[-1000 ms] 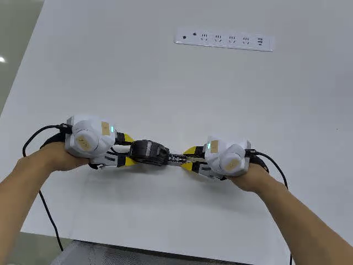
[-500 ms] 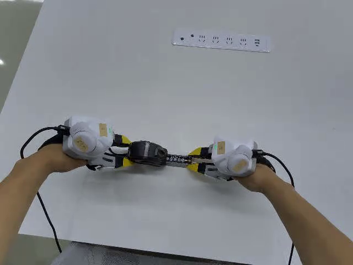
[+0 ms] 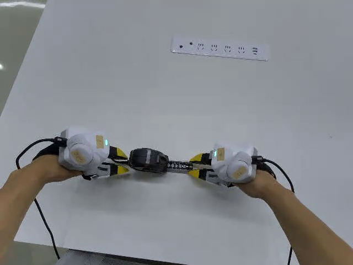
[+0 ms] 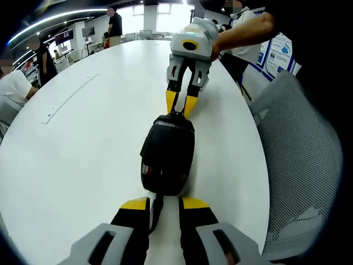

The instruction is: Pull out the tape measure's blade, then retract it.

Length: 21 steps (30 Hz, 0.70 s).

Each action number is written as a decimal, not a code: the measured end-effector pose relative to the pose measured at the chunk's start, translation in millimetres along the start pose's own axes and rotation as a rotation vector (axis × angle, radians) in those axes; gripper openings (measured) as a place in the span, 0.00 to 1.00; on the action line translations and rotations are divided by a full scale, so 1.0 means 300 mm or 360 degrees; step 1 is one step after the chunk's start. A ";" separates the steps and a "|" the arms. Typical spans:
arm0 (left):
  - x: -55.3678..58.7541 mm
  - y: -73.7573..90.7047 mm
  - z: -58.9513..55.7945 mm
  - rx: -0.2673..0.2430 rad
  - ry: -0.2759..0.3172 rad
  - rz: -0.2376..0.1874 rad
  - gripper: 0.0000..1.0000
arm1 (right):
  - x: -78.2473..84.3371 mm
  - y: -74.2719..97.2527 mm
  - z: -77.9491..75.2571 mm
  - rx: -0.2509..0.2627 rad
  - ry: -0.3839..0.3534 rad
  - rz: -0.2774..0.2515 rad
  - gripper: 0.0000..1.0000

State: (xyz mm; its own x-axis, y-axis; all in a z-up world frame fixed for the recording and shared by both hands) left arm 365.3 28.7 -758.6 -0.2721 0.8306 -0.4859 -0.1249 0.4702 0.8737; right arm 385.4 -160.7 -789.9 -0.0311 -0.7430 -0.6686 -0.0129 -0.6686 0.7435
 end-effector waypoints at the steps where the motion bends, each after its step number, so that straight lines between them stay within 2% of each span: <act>1: -0.010 -0.001 -0.001 0.0032 -0.0024 -0.0019 0.18 | -0.001 0.000 0.002 0.0000 0.0002 0.0003 0.10; 2: -0.013 -0.003 0.001 0.0023 -0.0041 -0.0004 0.18 | 0.000 0.002 0.001 0.0001 0.0005 0.0004 0.10; 5: -0.018 0.001 0.002 0.0036 -0.0010 -0.0049 0.21 | -0.002 0.006 0.002 -0.0001 0.0005 0.0001 0.10; 8: -0.018 -0.001 0.004 0.0022 -0.0018 -0.0047 0.24 | -0.002 0.006 0.004 -0.0008 0.0004 0.0000 0.10; 14: -0.039 -0.003 0.016 0.0009 0.0006 -0.0130 0.31 | -0.002 0.005 0.001 -0.0009 0.0006 -0.0003 0.10; 17: -0.052 -0.006 0.016 -0.0001 -0.0014 -0.0129 0.31 | -0.001 0.005 0.001 -0.0008 0.0005 -0.0005 0.10; 21: -0.049 -0.015 0.016 0.0019 -0.0021 -0.0123 0.31 | 0.002 0.001 0.003 -0.0007 0.0006 -0.0003 0.10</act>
State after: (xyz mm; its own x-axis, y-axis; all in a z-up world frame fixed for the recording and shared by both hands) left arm 374.4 15.8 -755.4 -0.2492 0.7955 -0.5524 -0.1339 0.5366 0.8331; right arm 384.6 -161.4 -790.2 -0.0275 -0.7420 -0.6699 -0.0089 -0.6699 0.7424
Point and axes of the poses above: the centre of the closed fingertips' face, and the gripper's own axes: y roughly backward along the fingers, z roughly to its left, x roughly out of its underside, the point moved 5 cm from there along y, roughly backward along the fingers, and after that the axes turned 5 degrees about z, right-handed, at the moved point
